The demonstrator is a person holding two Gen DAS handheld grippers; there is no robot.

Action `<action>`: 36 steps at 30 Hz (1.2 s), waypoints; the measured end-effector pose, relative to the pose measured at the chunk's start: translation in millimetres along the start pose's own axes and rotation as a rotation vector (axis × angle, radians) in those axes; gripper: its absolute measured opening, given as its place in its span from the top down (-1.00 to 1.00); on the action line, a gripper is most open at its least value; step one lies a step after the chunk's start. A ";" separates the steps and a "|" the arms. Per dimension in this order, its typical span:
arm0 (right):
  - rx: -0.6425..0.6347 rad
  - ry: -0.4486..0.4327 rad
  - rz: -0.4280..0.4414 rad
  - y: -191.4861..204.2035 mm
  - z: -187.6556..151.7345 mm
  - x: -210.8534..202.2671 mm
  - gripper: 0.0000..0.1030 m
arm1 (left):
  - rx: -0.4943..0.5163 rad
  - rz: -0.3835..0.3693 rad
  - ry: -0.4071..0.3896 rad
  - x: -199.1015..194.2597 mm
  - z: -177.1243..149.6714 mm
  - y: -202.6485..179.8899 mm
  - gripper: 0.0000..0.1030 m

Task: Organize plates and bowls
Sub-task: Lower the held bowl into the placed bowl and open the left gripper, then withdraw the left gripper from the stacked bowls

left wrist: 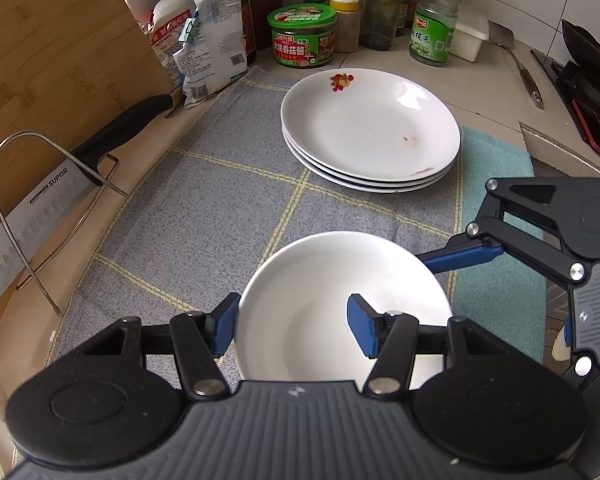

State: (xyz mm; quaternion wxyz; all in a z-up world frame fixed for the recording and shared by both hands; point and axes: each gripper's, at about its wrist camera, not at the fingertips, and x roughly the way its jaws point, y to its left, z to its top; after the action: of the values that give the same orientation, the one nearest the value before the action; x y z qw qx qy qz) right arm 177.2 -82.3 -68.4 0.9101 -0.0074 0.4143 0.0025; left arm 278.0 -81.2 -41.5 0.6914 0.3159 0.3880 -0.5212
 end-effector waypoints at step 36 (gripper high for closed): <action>-0.019 -0.102 0.074 10.9 -6.6 -25.7 -1.00 | -0.302 0.162 -0.189 -48.2 -42.3 35.8 -0.90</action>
State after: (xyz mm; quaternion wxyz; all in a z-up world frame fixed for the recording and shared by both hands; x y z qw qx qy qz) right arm 155.3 -71.5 -53.5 0.9291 -0.0005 0.3676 0.0406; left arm 296.3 -13.5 -19.8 0.8040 0.1885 0.3686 -0.4269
